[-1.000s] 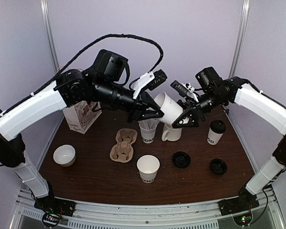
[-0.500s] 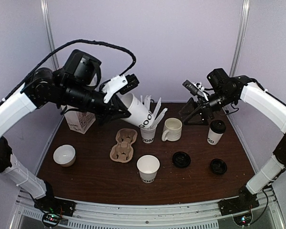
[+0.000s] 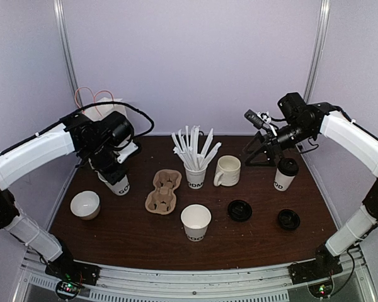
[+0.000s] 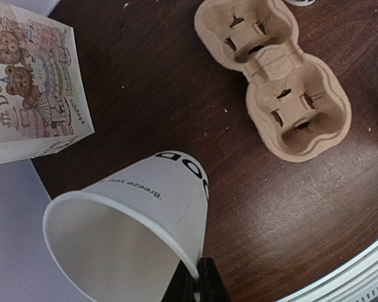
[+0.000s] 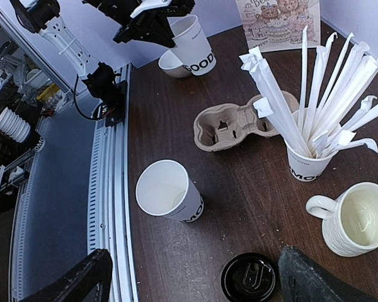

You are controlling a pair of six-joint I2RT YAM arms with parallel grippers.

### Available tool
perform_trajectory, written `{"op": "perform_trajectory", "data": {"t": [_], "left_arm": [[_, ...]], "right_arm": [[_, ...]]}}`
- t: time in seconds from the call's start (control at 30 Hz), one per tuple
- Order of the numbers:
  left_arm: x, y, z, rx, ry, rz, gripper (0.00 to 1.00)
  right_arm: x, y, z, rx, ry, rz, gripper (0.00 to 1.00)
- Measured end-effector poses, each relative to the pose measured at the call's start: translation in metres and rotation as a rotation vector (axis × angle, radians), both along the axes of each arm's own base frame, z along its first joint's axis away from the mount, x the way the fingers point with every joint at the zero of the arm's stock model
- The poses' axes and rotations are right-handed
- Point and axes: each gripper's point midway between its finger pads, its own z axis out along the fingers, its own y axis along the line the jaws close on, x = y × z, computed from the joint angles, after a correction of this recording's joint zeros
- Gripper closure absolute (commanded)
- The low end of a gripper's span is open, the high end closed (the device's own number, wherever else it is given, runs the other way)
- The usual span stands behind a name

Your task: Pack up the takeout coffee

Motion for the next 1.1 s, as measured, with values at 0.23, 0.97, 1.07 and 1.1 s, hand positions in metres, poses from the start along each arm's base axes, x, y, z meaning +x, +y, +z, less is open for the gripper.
{"op": "perform_trajectory", "data": {"t": [0.23, 0.97, 1.07, 1.1], "left_arm": [[0.025, 0.024, -0.04, 0.087, 0.096, 0.122, 1.0], [0.042, 0.047, -0.088, 0.071, 0.217, 0.217, 0.5], [0.037, 0.044, -0.076, 0.052, 0.206, 0.207, 0.5], [0.037, 0.041, -0.068, 0.042, 0.192, 0.202, 0.5]], "right_arm": [[-0.005, -0.003, -0.002, -0.006, -0.009, -0.008, 0.05], [-0.008, -0.008, -0.015, -0.048, -0.009, -0.016, 0.07], [-0.009, -0.012, -0.023, -0.08, -0.019, -0.013, 0.11], [-0.009, -0.015, -0.029, -0.102, -0.029, -0.012, 0.14]]}}
